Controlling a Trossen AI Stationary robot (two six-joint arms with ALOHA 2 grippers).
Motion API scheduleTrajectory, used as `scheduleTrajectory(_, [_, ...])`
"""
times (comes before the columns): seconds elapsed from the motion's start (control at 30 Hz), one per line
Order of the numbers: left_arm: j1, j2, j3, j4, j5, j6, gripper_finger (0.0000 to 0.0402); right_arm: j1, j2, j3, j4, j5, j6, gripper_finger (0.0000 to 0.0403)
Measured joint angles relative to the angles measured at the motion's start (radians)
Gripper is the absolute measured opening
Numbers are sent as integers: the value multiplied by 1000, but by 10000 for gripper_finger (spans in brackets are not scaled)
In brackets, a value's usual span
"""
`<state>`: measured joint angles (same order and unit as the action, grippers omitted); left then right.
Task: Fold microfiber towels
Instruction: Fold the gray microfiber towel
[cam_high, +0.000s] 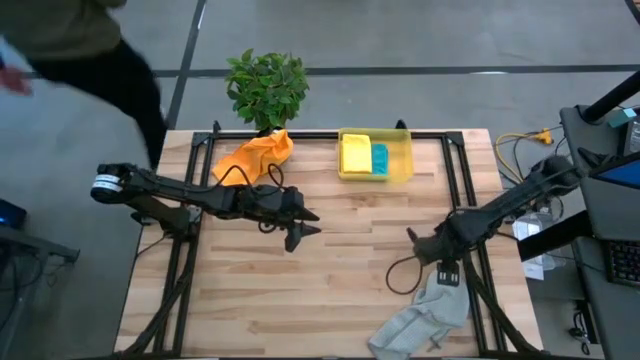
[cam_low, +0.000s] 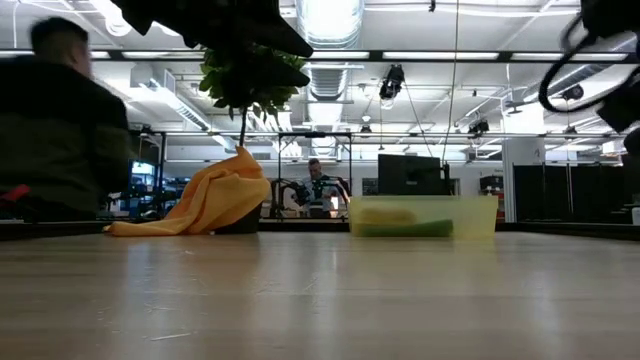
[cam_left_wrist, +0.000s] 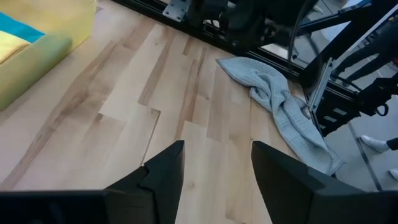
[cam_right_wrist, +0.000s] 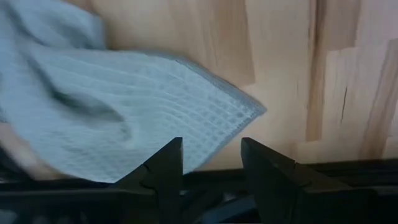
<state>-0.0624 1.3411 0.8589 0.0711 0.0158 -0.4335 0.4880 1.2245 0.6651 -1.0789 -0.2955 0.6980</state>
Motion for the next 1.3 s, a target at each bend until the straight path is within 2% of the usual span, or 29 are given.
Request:
scheduleTrajectory(0.3, [0, 0, 0, 0, -1, 0, 173, 5, 245, -10, 42, 15, -70, 157])
scheduleTrajectory(0.57, [-1, 0, 0, 0, -1, -1, 173, 5, 328, -4, 104, 16, -71, 155])
scheduleTrajectory(0.67, [-4, 0, 0, 0, -1, -1, 173, 5, 339, 1, 109, 12, -77, 137])
scheduleTrajectory(0.87, [-5, 0, 0, 0, -1, -4, 173, 5, 282, 13, 187, 29, -116, 25])
scheduleTrajectory(1.03, [-5, 0, 0, 0, -1, -4, 173, 5, 156, 40, 189, 108, -97, 10])
scheduleTrajectory(1.3, [-5, 0, -1, 29, 0, -18, 173, 5, -39, 147, 151, 317, 22, 9])
